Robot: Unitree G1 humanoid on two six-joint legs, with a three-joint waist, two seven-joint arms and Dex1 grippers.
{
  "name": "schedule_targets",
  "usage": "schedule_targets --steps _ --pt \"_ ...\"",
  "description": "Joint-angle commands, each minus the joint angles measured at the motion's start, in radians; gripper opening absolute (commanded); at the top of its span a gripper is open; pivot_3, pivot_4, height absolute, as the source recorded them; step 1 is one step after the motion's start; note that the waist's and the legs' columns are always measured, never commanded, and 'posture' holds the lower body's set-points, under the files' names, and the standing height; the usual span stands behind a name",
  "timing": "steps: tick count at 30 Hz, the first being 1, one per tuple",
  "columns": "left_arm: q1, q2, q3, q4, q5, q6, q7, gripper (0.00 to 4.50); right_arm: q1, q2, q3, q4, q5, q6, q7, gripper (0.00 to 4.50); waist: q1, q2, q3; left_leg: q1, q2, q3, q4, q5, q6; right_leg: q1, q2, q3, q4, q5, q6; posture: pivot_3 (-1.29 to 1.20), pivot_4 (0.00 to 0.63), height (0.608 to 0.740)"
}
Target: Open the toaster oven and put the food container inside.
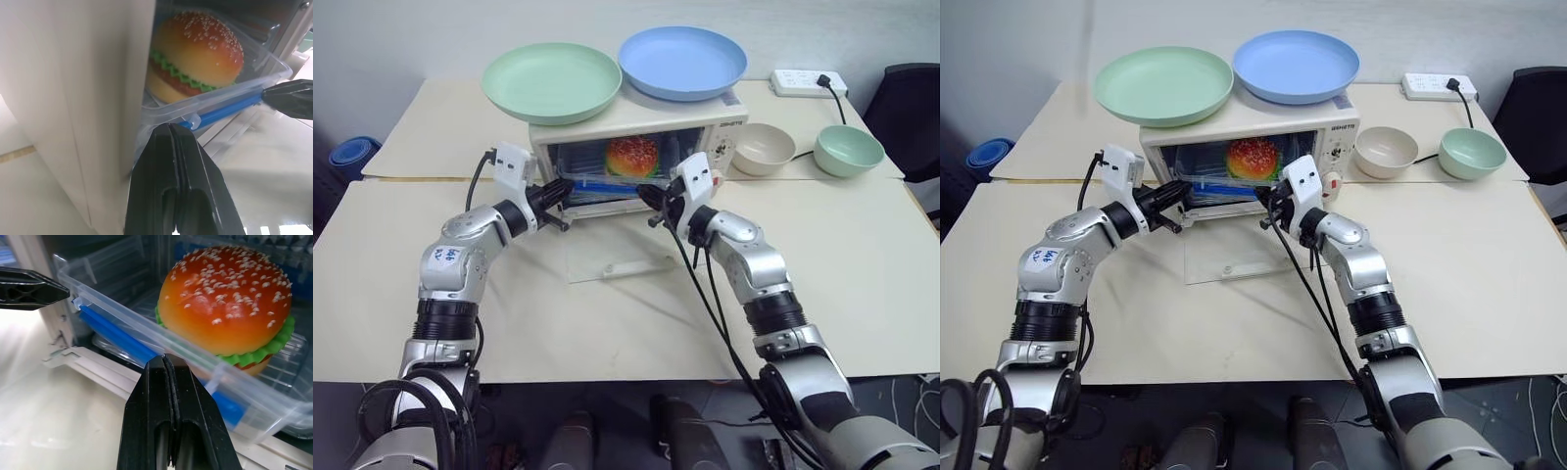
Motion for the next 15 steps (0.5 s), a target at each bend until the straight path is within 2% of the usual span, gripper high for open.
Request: schedule_targets --steps 1,7,13,15 --pt "0.017 0.033 0.044 -0.109 -0.053 0.032 -0.062 0.0 0.001 -0.006 -0.025 -0.062 0.016 -0.001 0.024 0.02 -0.006 0.0 0.0 0.0 0.0 0.0 0.0 0.0 0.0 0.0 0.0 0.0 0.0 0.0 0.0 0.0 0.15 0.74" --pt "0.174 0.197 0.149 -0.347 -0.248 0.189 -0.263 0.0 0.163 -0.091 -0.064 -0.399 0.151 0.181 0.11 0.02 -0.018 0.0 0.0 0.0 0.002 0.0 -0.002 -0.001 -0.001 -0.001 0.001 0.001 -0.001 0.0 0.0 0.0 0.15 0.74" --pt "0.303 0.407 0.348 -0.463 -0.43 0.337 -0.385 0.0 0.442 -0.285 -0.137 -0.765 0.32 0.415 0.173 0.02 -0.011 0.0 0.0 0.0 0.002 -0.004 -0.001 -0.002 -0.001 0.0 0.0 0.001 -0.003 -0.002 -0.002 0.0 0.15 0.74" --pt "0.342 0.48 0.404 -0.462 -0.469 0.371 -0.44 0.41 0.536 -0.348 -0.159 -0.837 0.348 0.458 0.179 0.0 -0.011 0.0 0.0 0.002 0.002 -0.005 -0.001 -0.001 -0.001 0.003 0.0 0.001 -0.003 -0.002 -0.004 0.0 0.15 0.74"
